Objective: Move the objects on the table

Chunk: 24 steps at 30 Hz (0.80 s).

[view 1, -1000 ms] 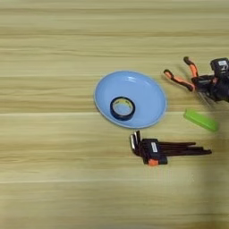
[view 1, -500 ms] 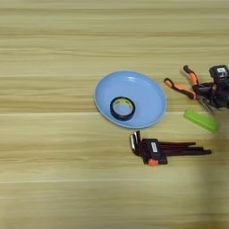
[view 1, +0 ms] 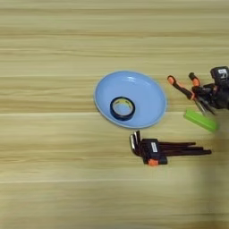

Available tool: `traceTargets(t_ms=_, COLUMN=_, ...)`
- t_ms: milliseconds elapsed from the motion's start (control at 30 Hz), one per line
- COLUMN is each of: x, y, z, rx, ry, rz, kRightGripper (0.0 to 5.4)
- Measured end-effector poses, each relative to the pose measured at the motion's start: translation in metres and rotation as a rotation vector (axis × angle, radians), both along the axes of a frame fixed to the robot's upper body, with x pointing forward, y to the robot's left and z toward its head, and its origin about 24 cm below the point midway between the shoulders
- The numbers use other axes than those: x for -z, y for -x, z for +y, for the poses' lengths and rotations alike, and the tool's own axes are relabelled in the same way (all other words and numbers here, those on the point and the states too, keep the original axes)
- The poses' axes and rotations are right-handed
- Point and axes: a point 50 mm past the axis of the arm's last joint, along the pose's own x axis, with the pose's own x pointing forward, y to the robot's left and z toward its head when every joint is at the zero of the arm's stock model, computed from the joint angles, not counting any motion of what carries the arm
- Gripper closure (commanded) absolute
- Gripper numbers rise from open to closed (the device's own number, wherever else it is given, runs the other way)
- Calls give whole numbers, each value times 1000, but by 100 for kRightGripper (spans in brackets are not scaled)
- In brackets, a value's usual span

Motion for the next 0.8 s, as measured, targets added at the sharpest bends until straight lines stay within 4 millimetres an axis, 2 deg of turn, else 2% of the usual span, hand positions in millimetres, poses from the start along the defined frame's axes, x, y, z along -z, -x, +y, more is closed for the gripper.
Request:
traceTargets(t_ms=233, x=-7, y=-5, z=1, rx=13, ry=17, rz=-38, kRightGripper=202)
traceTargets(t_ms=500, x=-32, y=-19, z=7, rx=-30, ry=42, rz=-155, kRightGripper=74)
traceTargets(t_ms=667, x=-56, y=-30, z=23, rx=-138, ry=46, rz=-271, kRightGripper=2)
traceTargets(t_ms=800, x=-72, y=-33, z=43, rx=-244, ry=34, rz=-358, kRightGripper=2)
